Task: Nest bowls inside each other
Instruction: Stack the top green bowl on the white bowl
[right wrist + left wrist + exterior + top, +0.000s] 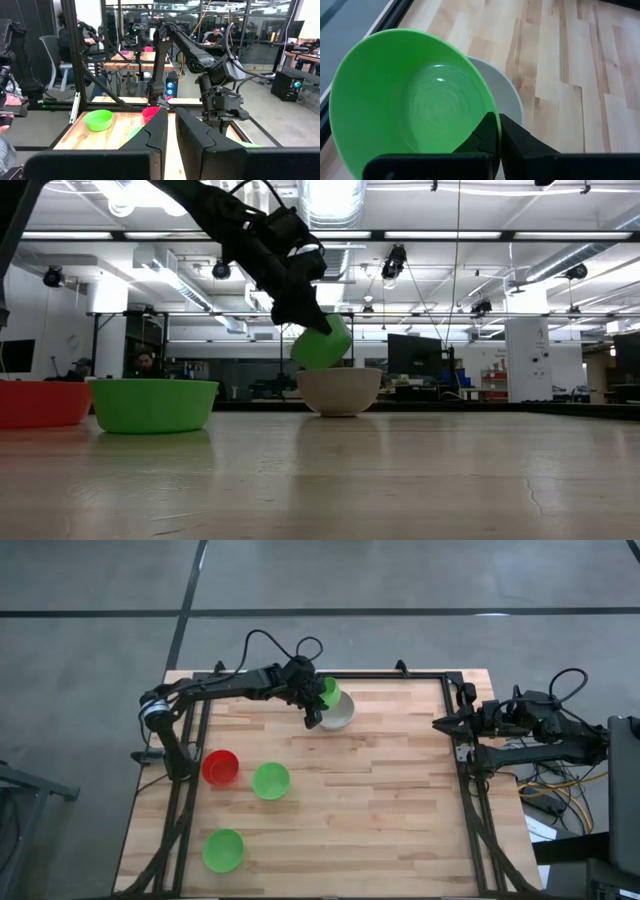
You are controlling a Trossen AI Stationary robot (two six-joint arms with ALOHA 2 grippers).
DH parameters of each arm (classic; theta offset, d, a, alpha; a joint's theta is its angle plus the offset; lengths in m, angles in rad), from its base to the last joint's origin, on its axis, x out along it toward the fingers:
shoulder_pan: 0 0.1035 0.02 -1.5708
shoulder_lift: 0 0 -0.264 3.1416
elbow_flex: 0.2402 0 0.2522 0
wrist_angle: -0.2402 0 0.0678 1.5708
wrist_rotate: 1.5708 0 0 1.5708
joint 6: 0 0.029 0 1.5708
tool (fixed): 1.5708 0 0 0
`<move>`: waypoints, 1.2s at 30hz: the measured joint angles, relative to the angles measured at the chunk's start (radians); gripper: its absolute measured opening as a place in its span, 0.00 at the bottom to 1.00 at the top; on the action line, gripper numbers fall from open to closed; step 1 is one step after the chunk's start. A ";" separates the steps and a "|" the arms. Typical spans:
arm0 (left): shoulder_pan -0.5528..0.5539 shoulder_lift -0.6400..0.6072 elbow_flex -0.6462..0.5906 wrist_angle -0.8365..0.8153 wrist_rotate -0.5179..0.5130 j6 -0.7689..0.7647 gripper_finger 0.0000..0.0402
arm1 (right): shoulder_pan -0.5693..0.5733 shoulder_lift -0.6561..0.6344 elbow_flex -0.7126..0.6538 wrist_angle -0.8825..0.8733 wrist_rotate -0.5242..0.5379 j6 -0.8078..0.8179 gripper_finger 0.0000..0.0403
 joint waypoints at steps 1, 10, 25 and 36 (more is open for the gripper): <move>0.000 0.000 -0.001 0.000 0.000 0.000 0.02 | 0.000 0.000 0.000 0.000 0.000 0.000 0.08; -0.006 0.004 -0.043 0.012 0.018 -0.030 0.02 | 0.000 0.000 0.000 0.000 0.000 0.000 0.08; -0.012 0.004 -0.081 0.066 0.023 -0.056 0.02 | 0.000 0.000 0.000 0.000 0.000 0.000 0.08; -0.021 0.005 -0.062 0.080 0.084 -0.057 0.02 | 0.000 0.000 0.000 0.000 0.000 0.000 0.08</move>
